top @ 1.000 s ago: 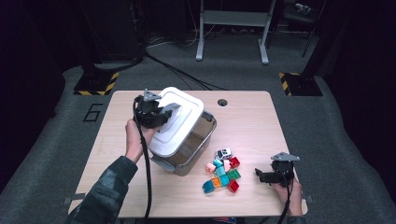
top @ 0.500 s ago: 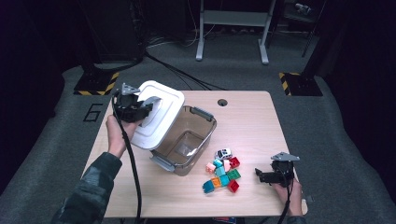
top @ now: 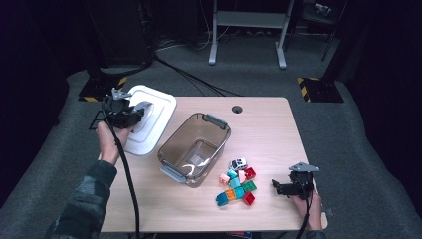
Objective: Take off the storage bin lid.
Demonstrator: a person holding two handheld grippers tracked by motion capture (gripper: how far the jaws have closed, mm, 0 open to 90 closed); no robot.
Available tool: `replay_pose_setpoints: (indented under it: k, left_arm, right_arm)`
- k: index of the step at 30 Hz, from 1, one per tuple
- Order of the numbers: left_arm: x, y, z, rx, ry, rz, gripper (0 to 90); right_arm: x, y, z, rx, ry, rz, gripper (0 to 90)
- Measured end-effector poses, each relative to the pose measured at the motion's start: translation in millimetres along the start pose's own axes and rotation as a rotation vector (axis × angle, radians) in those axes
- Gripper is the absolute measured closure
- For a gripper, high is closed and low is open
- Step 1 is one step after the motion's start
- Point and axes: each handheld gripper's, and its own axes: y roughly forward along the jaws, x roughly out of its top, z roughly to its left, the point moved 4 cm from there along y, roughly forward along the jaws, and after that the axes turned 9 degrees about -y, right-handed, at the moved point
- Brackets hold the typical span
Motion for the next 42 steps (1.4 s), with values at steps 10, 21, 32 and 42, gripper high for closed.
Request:
replay_pose_setpoints:
  k: [10,21,32,42]
  left_arm:
    - [-16.1,15.4,25.8,0.032,-0.037,0.02,66.3]
    - [-38.0,37.3,44.2,0.055,-0.056,0.044,66.3]
    - [-70.7,66.5,58.2,0.074,-0.11,0.096,66.3]
    - [-97.1,88.3,65.5,0.093,-0.151,0.15,66.3]
  right_arm:
    - [0.0,0.1,0.0,0.002,0.0,0.0,1.1]
    - [0.0,0.1,0.1,0.002,0.0,-0.001,1.1]
    - [0.0,0.0,0.1,0.002,0.001,-0.001,1.1]
    - [0.0,0.0,0.1,0.001,0.001,-0.002,1.1]
